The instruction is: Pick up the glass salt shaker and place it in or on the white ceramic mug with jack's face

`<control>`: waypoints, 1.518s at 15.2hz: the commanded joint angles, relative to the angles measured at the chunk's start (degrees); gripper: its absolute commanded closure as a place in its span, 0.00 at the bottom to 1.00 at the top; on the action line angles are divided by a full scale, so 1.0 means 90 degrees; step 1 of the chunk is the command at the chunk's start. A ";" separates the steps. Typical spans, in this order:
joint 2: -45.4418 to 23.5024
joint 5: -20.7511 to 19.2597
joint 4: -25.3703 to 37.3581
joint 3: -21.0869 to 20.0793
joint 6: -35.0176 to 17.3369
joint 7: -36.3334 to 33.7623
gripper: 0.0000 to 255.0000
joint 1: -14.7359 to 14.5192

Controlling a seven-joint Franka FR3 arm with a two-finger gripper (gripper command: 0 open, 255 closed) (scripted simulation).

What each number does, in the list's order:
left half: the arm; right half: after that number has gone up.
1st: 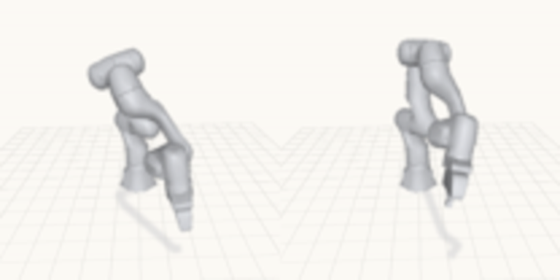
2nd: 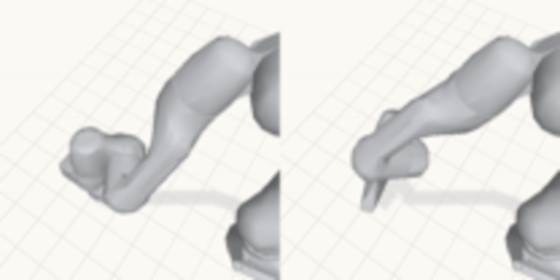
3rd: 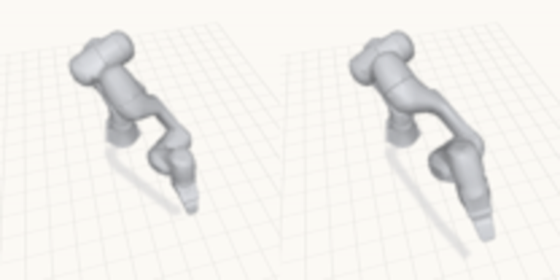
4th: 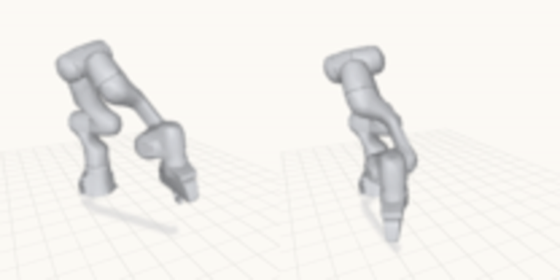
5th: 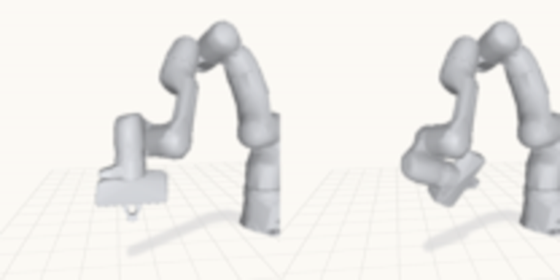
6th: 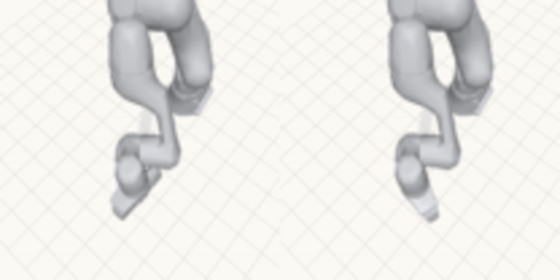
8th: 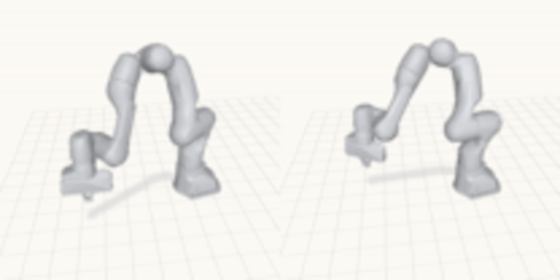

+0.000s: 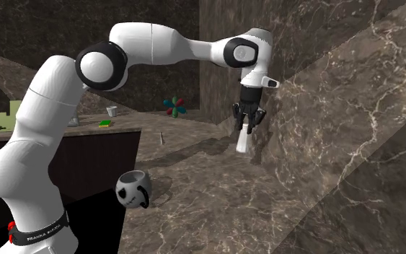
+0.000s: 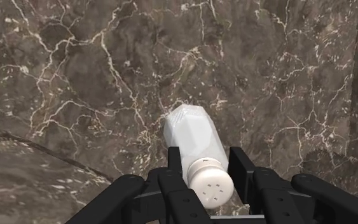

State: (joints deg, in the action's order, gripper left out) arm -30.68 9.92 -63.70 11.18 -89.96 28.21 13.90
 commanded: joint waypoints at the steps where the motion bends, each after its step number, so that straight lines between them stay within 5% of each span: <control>1: -0.0045 0.0006 0.0236 -0.0002 0.0192 -0.0016 1.00 0.0022; 5: -0.0180 0.0026 0.0767 -0.0009 0.0585 -0.0051 1.00 0.0076; 12: 0.2285 -0.0389 -0.2731 0.0093 -0.0480 -0.0067 1.00 -0.0338; 23: 0.5255 -0.0946 -0.5897 -0.0043 -0.0756 -0.0395 1.00 -0.0427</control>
State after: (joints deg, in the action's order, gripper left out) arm 13.52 1.89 -114.19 11.10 -97.20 25.19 10.04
